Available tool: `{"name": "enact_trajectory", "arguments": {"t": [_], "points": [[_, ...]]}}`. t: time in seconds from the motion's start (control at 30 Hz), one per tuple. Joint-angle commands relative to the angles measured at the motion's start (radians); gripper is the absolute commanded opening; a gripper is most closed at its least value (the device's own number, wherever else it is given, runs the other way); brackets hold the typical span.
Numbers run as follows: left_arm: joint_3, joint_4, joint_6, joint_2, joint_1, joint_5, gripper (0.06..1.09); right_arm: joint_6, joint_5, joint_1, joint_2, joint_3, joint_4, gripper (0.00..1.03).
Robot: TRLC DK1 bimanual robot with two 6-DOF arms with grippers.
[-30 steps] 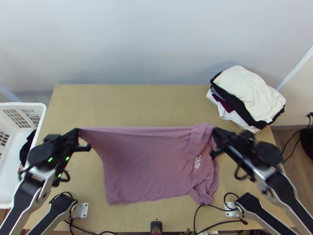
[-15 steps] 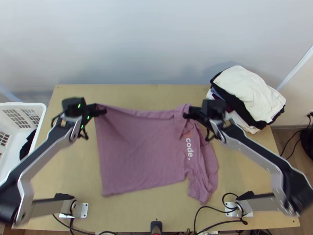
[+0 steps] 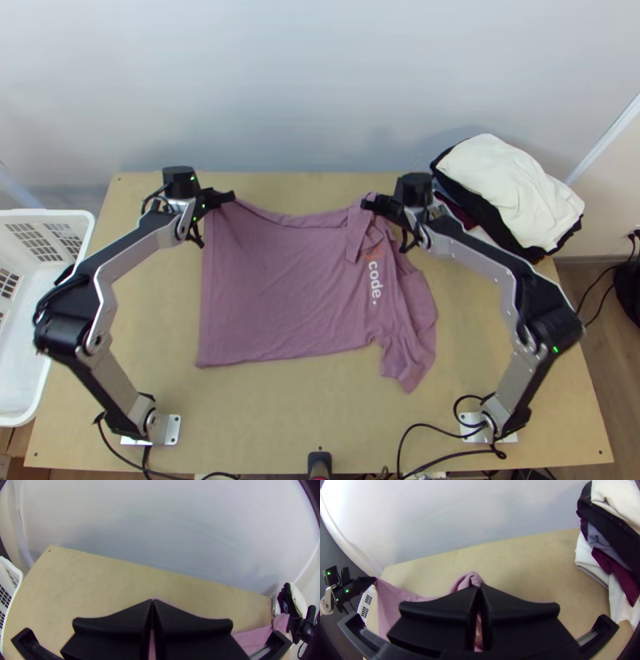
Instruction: Fold the t-shirt
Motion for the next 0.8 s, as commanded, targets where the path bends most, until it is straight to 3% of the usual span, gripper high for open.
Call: {"name": "enact_trajectory", "arguments": {"t": [0.0, 0.03, 0.07, 0.13, 0.17, 0.23, 0.4, 0.5, 0.63, 0.77], "points": [[0.079, -0.008, -0.04, 0.053, 0.023, 0.01, 0.1, 0.057, 0.003, -0.025, 0.059, 0.102, -0.062, 0.21], [0.087, -0.024, -0.043, 0.053, 0.023, 0.012, 0.12, 0.062, 0.003, -0.024, 0.061, 0.114, -0.089, 0.39], [0.093, -0.04, -0.046, 0.048, 0.021, 0.023, 0.24, 0.06, 0.003, -0.021, 0.059, 0.12, -0.103, 0.54], [0.09, -0.068, -0.048, 0.028, 0.017, 0.027, 0.59, 0.057, 0.003, -0.012, 0.05, 0.128, -0.131, 0.75], [0.086, -0.076, -0.048, 0.018, 0.017, 0.032, 0.67, 0.057, 0.003, -0.007, 0.043, 0.128, -0.145, 0.86], [0.081, -0.08, -0.058, 0.004, 0.02, 0.041, 0.69, 0.056, 0.004, 0.005, 0.029, 0.134, -0.186, 1.0], [0.084, -0.12, -0.126, 0.001, 0.07, 0.115, 0.69, 0.085, 0.015, 0.025, -0.089, 0.08, -0.237, 0.99], [0.086, -0.134, -0.126, -0.018, 0.09, 0.116, 0.69, 0.128, 0.013, 0.028, -0.18, 0.063, -0.353, 0.99], [0.086, -0.16, -0.124, -0.084, 0.116, 0.122, 0.69, 0.115, 0.01, 0.019, -0.316, 0.028, -0.531, 0.99], [0.067, -0.215, -0.078, -0.192, 0.121, 0.147, 0.69, 0.142, -0.105, -0.073, -0.408, -0.036, -0.704, 0.99]]}}
